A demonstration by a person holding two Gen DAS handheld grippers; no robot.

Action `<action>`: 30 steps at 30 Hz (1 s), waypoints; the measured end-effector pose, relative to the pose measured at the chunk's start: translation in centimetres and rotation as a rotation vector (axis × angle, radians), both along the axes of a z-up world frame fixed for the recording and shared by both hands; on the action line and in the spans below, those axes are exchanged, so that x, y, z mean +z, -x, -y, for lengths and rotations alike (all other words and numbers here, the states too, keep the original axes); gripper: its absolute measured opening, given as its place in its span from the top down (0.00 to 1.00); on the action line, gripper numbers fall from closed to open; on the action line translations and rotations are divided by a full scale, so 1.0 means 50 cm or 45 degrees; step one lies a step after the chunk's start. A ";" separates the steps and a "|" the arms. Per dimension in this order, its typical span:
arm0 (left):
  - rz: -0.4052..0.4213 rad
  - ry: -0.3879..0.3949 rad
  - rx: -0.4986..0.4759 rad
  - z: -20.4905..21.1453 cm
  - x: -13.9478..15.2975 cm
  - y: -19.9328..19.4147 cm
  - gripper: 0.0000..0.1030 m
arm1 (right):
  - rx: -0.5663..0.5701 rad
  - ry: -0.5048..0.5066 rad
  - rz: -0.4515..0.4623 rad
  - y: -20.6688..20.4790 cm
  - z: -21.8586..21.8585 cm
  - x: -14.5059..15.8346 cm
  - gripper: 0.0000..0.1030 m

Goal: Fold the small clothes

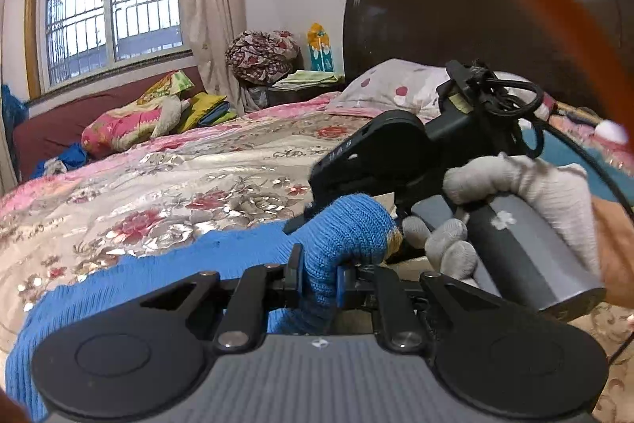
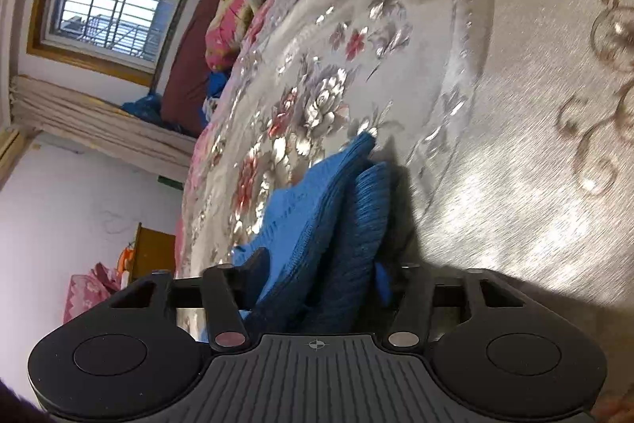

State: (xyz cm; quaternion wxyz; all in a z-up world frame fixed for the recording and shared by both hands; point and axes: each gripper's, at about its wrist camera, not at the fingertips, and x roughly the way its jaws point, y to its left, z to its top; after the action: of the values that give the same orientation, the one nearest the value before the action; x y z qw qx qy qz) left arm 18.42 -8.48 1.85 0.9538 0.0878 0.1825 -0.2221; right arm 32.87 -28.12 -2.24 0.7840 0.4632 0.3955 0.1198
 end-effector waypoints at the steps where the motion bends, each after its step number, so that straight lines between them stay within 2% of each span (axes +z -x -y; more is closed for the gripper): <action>1: -0.006 0.027 0.003 -0.010 0.004 0.002 0.80 | -0.009 0.021 0.006 0.001 -0.006 0.010 0.77; 3: -0.008 0.074 0.015 -0.027 0.016 0.008 0.80 | -0.013 0.071 0.039 0.002 -0.021 0.038 0.82; 7: -0.012 0.198 0.054 -0.088 0.041 0.010 0.80 | 0.035 0.202 0.162 0.004 -0.084 0.123 0.83; 12: -0.024 0.331 0.158 -0.195 0.067 0.027 0.80 | 0.161 0.282 0.281 -0.004 -0.212 0.204 0.84; 15: -0.029 0.353 0.233 -0.257 0.068 0.034 0.80 | 0.257 0.337 0.323 -0.011 -0.307 0.223 0.84; 21: -0.103 0.355 0.350 -0.357 0.043 0.042 0.81 | 0.396 0.448 0.306 -0.032 -0.470 0.206 0.84; 26: -0.218 0.396 0.436 -0.420 0.005 0.038 0.81 | 0.455 0.545 0.232 -0.043 -0.561 0.152 0.84; 30: -0.258 0.387 0.483 -0.454 -0.012 0.053 0.81 | 0.480 0.572 0.189 -0.042 -0.600 0.115 0.82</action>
State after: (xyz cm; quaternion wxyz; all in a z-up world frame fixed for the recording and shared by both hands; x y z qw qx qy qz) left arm 15.76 14.21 1.24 0.9574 -0.1150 0.2548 -0.0719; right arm 34.96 1.89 3.51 0.8575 0.1866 0.4327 0.2063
